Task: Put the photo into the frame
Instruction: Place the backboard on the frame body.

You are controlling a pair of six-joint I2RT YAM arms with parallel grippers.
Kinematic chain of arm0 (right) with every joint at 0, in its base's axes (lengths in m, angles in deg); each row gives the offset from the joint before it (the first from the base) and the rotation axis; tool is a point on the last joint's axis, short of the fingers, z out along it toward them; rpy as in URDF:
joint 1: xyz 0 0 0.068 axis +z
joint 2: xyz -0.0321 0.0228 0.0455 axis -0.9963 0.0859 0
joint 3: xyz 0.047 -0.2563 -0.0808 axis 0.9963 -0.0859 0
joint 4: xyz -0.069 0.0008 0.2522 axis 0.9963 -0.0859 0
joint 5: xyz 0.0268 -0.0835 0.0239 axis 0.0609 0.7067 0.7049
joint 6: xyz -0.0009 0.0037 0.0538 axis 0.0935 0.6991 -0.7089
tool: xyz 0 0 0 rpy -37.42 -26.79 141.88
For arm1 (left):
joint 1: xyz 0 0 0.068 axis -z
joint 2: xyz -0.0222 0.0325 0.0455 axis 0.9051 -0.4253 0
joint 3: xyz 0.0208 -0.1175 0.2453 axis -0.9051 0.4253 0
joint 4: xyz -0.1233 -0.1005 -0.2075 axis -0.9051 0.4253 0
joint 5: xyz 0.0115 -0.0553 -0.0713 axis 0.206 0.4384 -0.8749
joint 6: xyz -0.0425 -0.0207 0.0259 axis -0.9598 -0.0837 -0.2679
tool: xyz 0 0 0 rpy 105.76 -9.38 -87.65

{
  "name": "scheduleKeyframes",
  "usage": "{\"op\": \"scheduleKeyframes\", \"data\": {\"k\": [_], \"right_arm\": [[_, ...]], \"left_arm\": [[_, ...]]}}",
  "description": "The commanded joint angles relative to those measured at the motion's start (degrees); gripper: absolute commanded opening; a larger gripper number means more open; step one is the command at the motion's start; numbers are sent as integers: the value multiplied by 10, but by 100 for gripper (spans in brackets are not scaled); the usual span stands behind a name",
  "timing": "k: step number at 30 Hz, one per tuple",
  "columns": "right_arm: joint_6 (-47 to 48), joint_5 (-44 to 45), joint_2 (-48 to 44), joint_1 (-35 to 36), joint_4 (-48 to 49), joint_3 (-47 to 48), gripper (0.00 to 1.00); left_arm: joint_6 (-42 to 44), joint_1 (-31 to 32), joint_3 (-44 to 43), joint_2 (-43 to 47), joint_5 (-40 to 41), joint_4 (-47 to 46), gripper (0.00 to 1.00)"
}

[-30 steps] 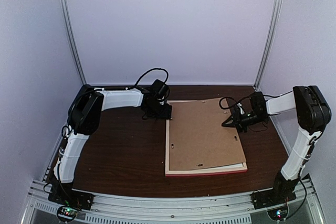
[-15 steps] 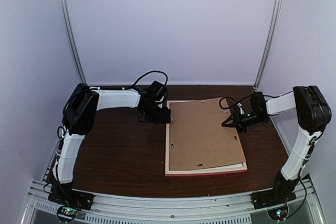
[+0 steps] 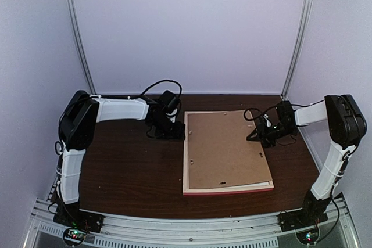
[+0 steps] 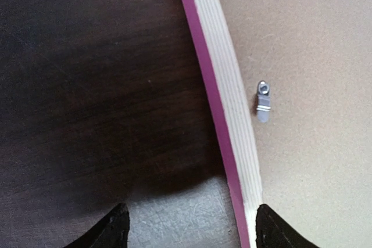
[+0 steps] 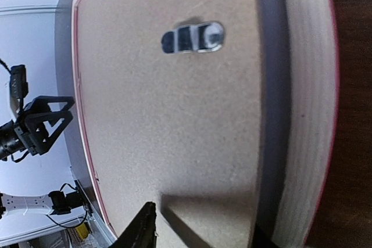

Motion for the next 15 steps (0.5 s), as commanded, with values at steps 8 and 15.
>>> {"op": "scheduleKeyframes", "data": {"k": [8, 15], "right_arm": [[13, 49, -4, 6, -36, 19, 45], [20, 75, -7, 20, -59, 29, 46]], "left_arm": [[12, 2, 39, 71, 4, -18, 75], [19, 2, 49, 78, 9, -20, 75]]}}
